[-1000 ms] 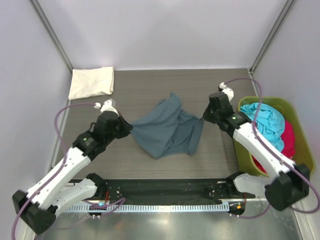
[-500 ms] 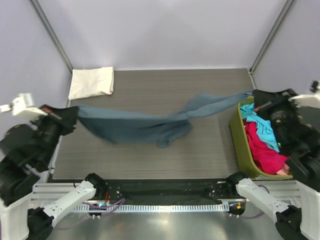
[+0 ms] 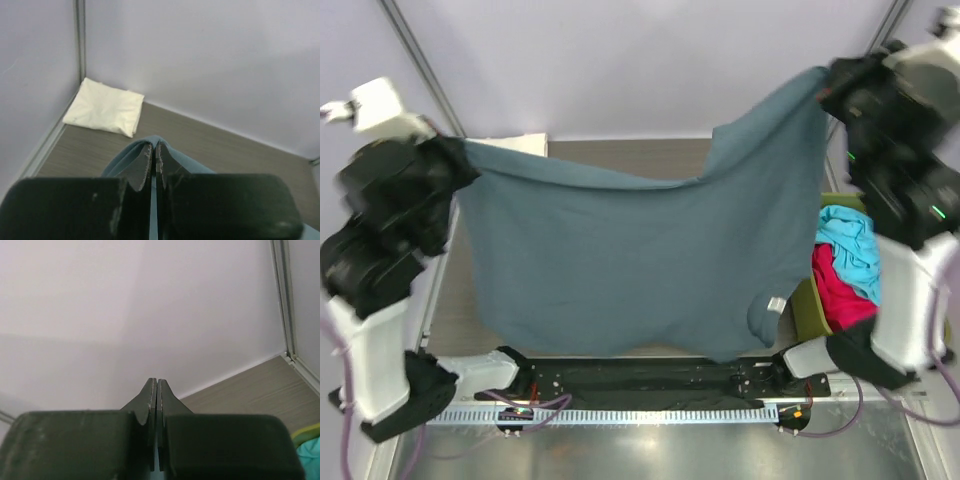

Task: Fold and stack the t-shirts
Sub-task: Flatten the tshirt out

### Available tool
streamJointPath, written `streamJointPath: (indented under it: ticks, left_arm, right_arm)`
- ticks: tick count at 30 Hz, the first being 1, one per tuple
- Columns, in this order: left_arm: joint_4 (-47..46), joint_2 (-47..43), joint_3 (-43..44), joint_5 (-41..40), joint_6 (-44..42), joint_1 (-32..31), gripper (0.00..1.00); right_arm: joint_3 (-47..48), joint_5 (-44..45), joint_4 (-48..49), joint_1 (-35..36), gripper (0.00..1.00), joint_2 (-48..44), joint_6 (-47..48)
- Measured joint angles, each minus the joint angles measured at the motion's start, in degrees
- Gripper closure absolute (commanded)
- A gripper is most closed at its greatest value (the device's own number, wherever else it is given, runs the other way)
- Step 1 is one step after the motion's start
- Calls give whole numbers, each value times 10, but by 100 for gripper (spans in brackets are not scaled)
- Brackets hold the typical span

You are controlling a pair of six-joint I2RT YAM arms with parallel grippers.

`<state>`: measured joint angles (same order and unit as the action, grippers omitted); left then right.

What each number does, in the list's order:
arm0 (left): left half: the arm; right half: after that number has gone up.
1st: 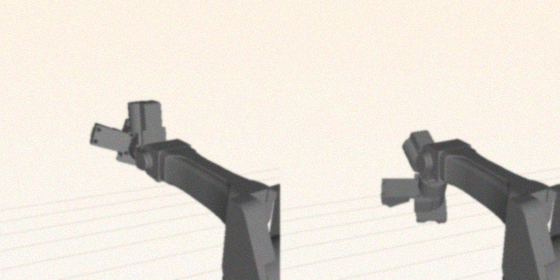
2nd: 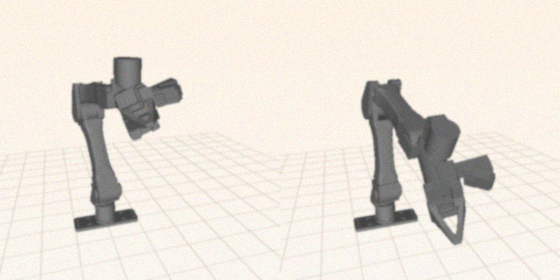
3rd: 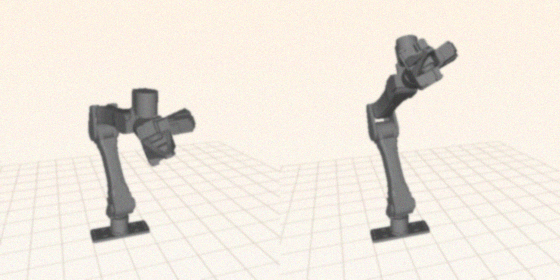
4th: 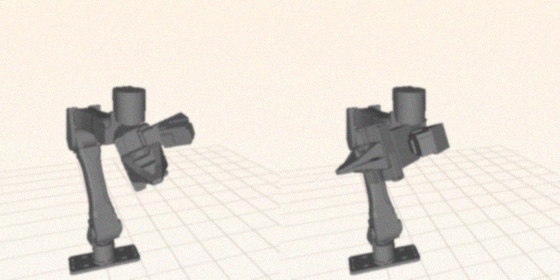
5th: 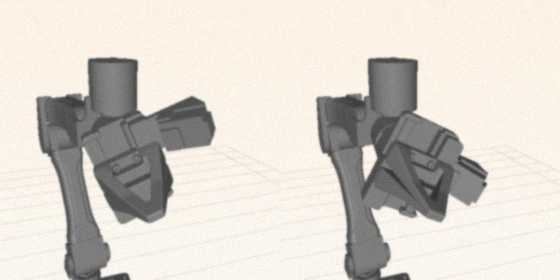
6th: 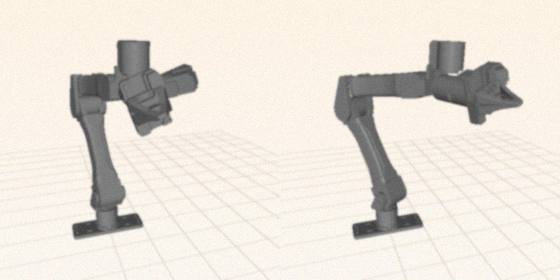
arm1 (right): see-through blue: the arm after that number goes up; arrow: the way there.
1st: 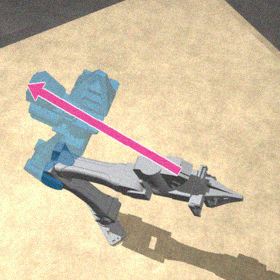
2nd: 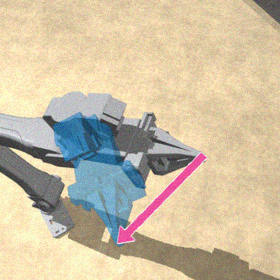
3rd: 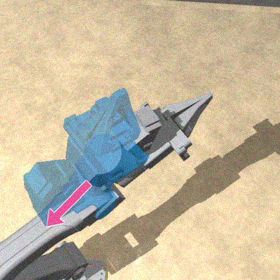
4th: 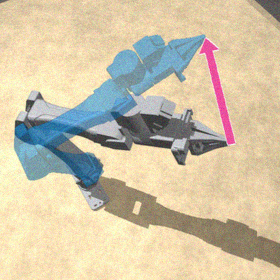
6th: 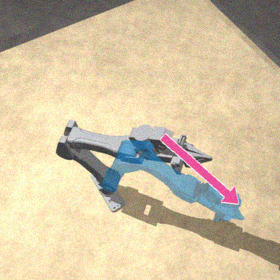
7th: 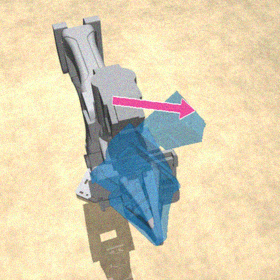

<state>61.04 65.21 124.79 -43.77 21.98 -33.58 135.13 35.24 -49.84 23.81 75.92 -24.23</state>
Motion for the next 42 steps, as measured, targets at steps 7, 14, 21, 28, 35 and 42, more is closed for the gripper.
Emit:
streamJointPath:
  ticks: [7,14,21,28,35,42]
  left_arm:
    - [-18,192,-34,148,-7,198,100]
    - [-40,461,-99,320,2,328,15]
    - [-28,499,-195,380,27,336,4]
    - [-123,233,-447,417,92,326,8]
    - [-241,220,-634,446,153,300,12]
    - [-298,321,-647,452,180,295,13]
  right_arm:
    - [51,-61,36,-104,99,310,5]
    - [95,-173,17,-163,8,622,-7]
    - [-153,-226,54,-162,5,523,-15]
    - [-420,-264,162,-104,6,239,-42]
    - [-565,-286,215,-40,6,244,-62]
    - [-577,-286,211,-40,6,355,-63]
